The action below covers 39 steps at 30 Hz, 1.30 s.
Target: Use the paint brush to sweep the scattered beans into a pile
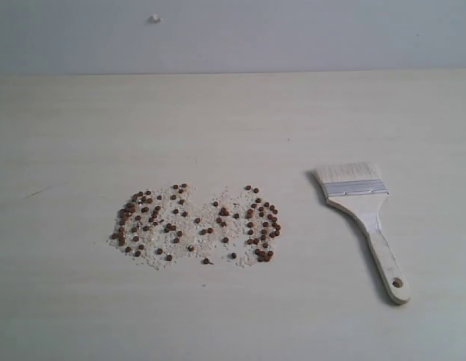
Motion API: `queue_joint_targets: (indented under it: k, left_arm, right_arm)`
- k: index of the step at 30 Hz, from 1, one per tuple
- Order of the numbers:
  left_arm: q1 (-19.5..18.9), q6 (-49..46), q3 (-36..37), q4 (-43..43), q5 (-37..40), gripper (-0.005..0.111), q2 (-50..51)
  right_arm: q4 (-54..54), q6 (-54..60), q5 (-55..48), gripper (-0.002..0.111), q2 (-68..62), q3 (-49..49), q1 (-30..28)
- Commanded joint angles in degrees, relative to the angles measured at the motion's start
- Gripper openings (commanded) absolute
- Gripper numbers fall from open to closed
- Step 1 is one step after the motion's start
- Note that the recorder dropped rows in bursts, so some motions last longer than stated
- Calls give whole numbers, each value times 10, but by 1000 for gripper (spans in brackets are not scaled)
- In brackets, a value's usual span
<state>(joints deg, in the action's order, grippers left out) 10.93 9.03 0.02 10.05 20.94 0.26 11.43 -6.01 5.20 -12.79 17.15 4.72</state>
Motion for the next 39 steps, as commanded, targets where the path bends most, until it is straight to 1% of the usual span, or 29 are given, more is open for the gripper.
queue_joint_targets:
  k: [1, 2, 3, 6, 8, 11, 15, 16, 19, 25, 28, 31, 33, 35, 39]
  left_arm:
    - [-2, 4, 0, 0, -3, 0, -3]
    - [-2, 4, 0, 0, -3, 0, -3]
    - [-2, 4, 0, 0, -3, 0, -3]
    - [-2, 4, 0, 0, -3, 0, -3]
    - [-2, 4, 0, 0, -3, 0, -3]
    - [-2, 4, 0, 0, -3, 0, -3]
    - [-2, 4, 0, 0, -3, 0, -3]
    - [-2, 4, 0, 0, -3, 0, -3]
    - [-2, 4, 0, 0, -3, 0, -3]
    - [-2, 4, 0, 0, -3, 0, -3]
    - [-2, 4, 0, 0, -3, 0, -3]
    - [-2, 4, 0, 0, -3, 0, -3]
    - [-2, 4, 0, 0, -3, 0, -3]
    - [-2, 4, 0, 0, -3, 0, -3]
    - [-2, 4, 0, 0, -3, 0, -3]
  right_arm:
    - [-16, 115, -231, 0, -155, 125, 0]
    - [-25, 140, -293, 0, -196, 159, 0]
    - [-55, 148, -383, 0, -258, 209, 0]
    - [-80, 120, -524, 0, -351, 274, 0]
    - [-80, 108, -584, 0, -414, 305, 0]
    - [-80, 108, -648, 0, -496, 325, 0]
    - [-71, 92, -694, 0, -599, 324, 0]
    - [-69, 84, -696, 0, -617, 323, 0]
    - [-73, 60, -682, 0, -667, 323, 25]
    - [-73, 31, -547, 0, -724, 323, 95]
    - [-73, 31, -476, 0, -742, 323, 106]
    - [-73, 28, -440, 0, -762, 323, 106]
    - [-73, 28, -434, 4, -779, 323, 106]
    - [-73, 28, -434, 10, -795, 323, 106]
    - [-73, 28, -436, 31, -826, 323, 106]
